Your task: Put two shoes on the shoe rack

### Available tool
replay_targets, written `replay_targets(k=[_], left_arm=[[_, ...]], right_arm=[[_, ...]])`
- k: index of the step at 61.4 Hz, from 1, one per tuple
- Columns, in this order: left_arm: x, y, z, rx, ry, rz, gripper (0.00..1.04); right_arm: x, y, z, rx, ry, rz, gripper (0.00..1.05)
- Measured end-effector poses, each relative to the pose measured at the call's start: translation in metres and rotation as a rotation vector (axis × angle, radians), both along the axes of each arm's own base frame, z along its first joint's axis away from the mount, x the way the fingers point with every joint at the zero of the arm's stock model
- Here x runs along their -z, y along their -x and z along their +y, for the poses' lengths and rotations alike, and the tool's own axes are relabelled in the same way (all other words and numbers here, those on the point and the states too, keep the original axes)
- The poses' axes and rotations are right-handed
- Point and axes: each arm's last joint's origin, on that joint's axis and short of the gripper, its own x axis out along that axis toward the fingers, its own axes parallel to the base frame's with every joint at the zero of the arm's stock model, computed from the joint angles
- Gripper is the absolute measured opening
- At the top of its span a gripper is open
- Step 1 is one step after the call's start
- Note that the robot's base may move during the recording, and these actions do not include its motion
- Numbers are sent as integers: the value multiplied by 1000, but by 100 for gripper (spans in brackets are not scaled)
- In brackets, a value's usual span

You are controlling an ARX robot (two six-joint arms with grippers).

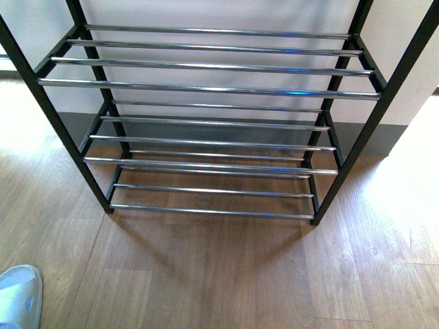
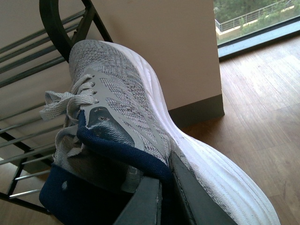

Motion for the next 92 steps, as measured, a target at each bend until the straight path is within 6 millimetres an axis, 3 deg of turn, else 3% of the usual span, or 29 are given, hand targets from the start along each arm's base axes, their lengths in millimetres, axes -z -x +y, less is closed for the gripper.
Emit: replay_targets(k=[58,64,74,83,92], left_arm=[[-1,0,0,-2,0,-2,3],[-1,0,0,-2,0,-2,3],[-1,0,0,-1,0,-2,3],[-1,0,0,-1,1,-2,3],[-1,0,0,-1,1,-2,3]], right_arm=[[-1,-1,1,-53,29,-28,1],[-12,-3,6,-141,117,-72,1],[-42,-16,22,-184,92,-15,1],[-74,-39,42,-201,20,67,1],[-92,-71,62,-162,-71,130,1]])
